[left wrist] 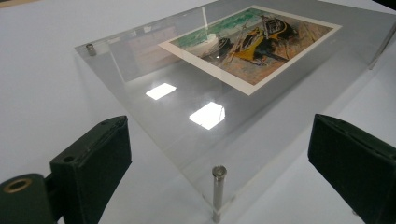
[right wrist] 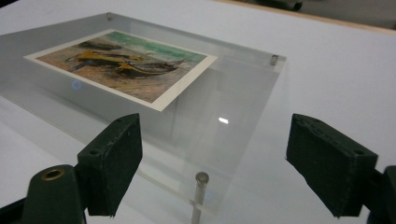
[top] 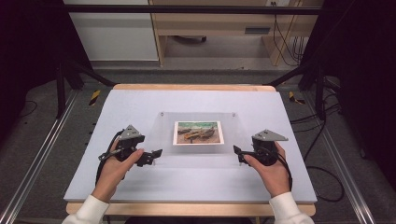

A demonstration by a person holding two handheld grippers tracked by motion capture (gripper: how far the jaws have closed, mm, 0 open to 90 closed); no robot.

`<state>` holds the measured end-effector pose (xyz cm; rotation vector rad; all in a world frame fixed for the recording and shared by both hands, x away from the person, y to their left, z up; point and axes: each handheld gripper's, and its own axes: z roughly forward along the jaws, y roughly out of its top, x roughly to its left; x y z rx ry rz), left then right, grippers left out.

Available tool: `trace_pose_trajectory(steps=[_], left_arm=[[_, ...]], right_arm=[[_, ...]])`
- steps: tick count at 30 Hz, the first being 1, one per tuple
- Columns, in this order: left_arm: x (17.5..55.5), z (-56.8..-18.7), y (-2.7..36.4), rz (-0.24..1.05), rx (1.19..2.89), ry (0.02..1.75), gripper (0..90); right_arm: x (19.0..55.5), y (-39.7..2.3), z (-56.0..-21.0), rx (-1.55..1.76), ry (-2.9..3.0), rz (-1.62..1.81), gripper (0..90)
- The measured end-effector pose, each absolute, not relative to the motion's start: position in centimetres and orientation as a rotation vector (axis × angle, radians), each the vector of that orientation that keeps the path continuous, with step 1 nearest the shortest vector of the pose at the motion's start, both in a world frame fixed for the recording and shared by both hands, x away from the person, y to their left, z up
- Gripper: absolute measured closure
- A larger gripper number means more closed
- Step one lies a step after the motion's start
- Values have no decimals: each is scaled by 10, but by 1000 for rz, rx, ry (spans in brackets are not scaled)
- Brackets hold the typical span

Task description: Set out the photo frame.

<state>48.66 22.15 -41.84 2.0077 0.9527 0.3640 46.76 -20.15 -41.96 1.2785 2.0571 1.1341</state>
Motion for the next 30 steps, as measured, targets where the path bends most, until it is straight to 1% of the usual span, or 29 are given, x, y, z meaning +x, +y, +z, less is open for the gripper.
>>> trace_pose_trajectory(steps=[3, 5, 13, 17, 23, 30], left_arm=[[493, -421, 219, 360, 2006, 971, 67], [496, -423, 218, 344, 1988, 991, 92], [502, -433, 214, 344, 1959, 1060, 201], [505, -438, 217, 296, 1933, 1102, 213], [505, -440, 218, 251, 1923, 1118, 219], [506, -442, 218, 201, 1913, 1128, 190]], right_arm=[[475, -200, -422, 1295, 2092, 1132, 183], [480, -201, -426, 1328, 2104, 1138, 188], [491, -208, -435, 1422, 2115, 1188, 261], [494, -209, -437, 1434, 2131, 1212, 258], [496, -204, -441, 1455, 2151, 1234, 247], [496, -203, -443, 1482, 2158, 1254, 198]])
